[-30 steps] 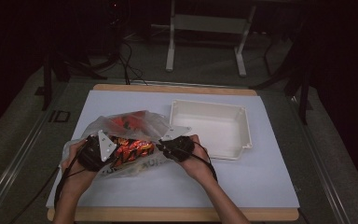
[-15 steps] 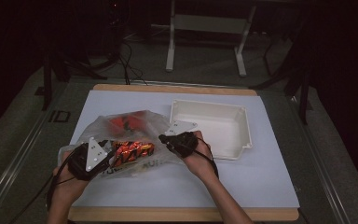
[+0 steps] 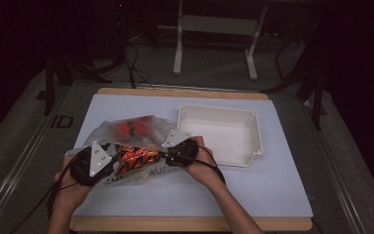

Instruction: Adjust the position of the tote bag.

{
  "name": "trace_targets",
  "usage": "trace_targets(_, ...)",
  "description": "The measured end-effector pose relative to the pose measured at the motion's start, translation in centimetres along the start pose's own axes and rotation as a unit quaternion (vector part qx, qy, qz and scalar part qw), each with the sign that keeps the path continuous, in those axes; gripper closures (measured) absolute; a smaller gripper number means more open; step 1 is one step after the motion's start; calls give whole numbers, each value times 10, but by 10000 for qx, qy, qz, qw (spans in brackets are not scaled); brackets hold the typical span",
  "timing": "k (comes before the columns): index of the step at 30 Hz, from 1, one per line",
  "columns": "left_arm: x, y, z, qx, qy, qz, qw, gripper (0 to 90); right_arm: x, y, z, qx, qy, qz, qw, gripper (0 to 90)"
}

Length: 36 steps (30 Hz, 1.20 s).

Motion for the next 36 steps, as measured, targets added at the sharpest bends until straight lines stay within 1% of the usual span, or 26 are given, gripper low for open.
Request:
trace_targets(2,0,-1,2,-16,32,12,10000,570,-1,0,0,-22,23,27,10000,793)
trace_targets(3,0,-2,2,-52,37,12,10000,568,-2,1,1,-2,41,14,10000,832)
trace_targets(5,0,-2,5,-61,76,8,10000,565,-4,4,4,5,98,-76,9999,886)
trace_targets(6,1,-3,6,-97,93,4,9999,564,-5,5,5,24,144,-88,9999,897)
trace_targets(8,0,-4,9,-259,168,-81,9995,552,-7,6,8,-5,188,-157,9997,900)
trace_targets(9,-1,-5,10,-316,214,-100,9992,543,-8,8,10,30,202,-134,9997,900)
trace_targets(10,-2,-5,12,-346,305,-128,9989,534,-8,8,10,27,211,-141,9997,900)
trace_targets(12,-4,-7,12,-419,346,-191,9983,527,-10,9,12,27,255,-157,9995,900)
trace_targets(14,-4,-9,9,-460,275,-310,9981,535,-12,9,13,-5,314,-209,9993,900)
trace_targets(15,-4,-10,5,-509,239,-401,9976,539,-12,9,14,-7,331,-203,9992,900)
trace_targets(17,-4,-14,-4,-518,141,-471,9974,540,-13,9,16,-32,370,-217,9991,900)
trace_targets(19,-3,-20,-13,-666,62,-473,9966,538,-15,9,17,-78,397,-241,9989,900)
trace_targets(21,-4,-26,-22,-665,26,-360,9971,537,-16,9,18,-99,422,-236,9988,900)
trace_targets(22,-5,-30,-27,-724,-1,-325,9968,538,-17,8,18,-115,428,-230,9988,900)
trace_targets(23,-6,-32,-31,-719,-54,-313,9969,538,-18,8,19,-125,434,-236,9987,900)
trace_targets(25,-7,-32,-42,-684,-152,-401,9967,534,-19,9,20,-131,453,-249,9986,900)
trace_targets(26,-7,-31,-47,-621,-218,-449,9968,534,-20,9,20,-136,474,-254,9985,900)
trace_targets(29,-5,-26,-62,-336,-345,-534,9974,521,-23,12,21,-117,493,-283,9983,900)
trace_targets(30,-5,-24,-66,-188,-369,-497,9979,513,-24,13,22,-99,503,-295,9982,900)
trace_targets(31,-4,-22,-69,-44,-378,-494,9981,528,-24,14,23,-78,523,-302,9981,900)
trace_targets(32,-4,-21,-73,11,-403,-474,9981,530,-25,15,24,-89,537,-344,9979,900)
trace_targets(33,-4,-20,-75,107,-420,-468,9980,530,-25,18,24,-78,568,-385,9976,900)
trace_targets(34,-4,-18,-77,229,-386,-434,9981,524,-26,19,25,-75,583,-423,9974,900)
trace_targets(36,-5,-15,-80,287,-396,-446,9978,513,-26,22,27,-84,623,-490,9968,900)
Point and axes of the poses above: each handheld gripper's, and its own axes: z roughly backward along the jaws, x roughly out of its underside, y roughly to its right, the point moved 9 cm from there along -z, roughly forward along the jaws, and after that the axes turned 9 degrees about -y, right-handed, at the moved point
